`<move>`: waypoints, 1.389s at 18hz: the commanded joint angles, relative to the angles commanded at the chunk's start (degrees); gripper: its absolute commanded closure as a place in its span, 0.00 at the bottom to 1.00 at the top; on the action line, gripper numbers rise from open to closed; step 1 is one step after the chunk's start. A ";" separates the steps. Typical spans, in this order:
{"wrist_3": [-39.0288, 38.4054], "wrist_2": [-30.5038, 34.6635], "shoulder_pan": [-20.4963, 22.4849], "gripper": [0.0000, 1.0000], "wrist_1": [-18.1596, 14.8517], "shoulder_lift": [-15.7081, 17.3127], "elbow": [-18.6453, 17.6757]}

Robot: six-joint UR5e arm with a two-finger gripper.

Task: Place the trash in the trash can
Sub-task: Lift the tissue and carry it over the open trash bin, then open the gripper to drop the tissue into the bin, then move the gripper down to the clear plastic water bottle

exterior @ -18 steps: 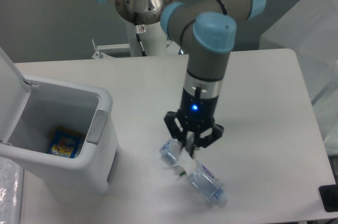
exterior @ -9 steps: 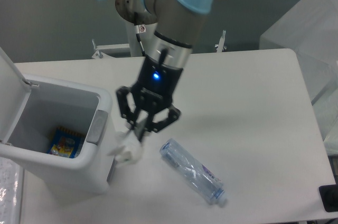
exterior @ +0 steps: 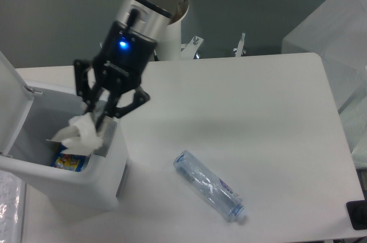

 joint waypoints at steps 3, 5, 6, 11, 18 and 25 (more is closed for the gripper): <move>0.09 0.18 -1.06 0.62 0.00 0.00 -1.40; 0.53 0.26 -1.15 0.29 0.17 0.09 -2.11; 0.70 0.35 -1.15 0.17 0.18 0.17 -2.63; 0.79 0.70 -1.15 0.00 0.26 0.53 -3.08; 0.62 0.88 4.38 0.00 0.18 -1.67 -2.29; 0.00 5.62 11.51 0.00 -4.73 -14.40 7.28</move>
